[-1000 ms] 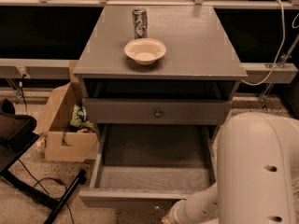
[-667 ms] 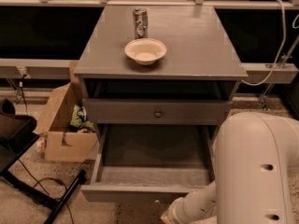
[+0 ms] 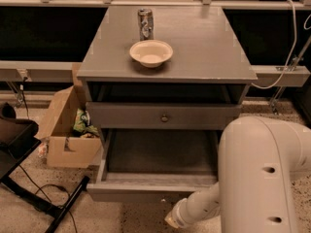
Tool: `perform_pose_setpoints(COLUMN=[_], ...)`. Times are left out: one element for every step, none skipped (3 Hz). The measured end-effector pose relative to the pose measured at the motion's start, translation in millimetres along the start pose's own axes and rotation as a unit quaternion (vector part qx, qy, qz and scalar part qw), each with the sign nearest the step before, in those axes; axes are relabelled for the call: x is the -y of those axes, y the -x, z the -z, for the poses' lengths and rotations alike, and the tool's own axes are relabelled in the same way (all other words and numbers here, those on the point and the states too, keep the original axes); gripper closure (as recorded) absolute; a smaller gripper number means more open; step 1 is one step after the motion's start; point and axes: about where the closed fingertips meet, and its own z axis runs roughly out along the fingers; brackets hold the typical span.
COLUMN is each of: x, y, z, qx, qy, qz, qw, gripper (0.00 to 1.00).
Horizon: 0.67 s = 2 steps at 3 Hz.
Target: Close middle drawer
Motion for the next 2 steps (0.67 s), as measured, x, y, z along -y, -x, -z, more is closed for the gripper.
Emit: perform_pose_setpoints(x=[20.4, 24.6], y=[22.7, 28.3], z=[-12.5, -15.9], qx=[-0.003, -0.004], qy=[0.000, 0.000], qz=[0.010, 0.013], qw=[0.9999, 0.9999], gripper=[1.00, 1.00])
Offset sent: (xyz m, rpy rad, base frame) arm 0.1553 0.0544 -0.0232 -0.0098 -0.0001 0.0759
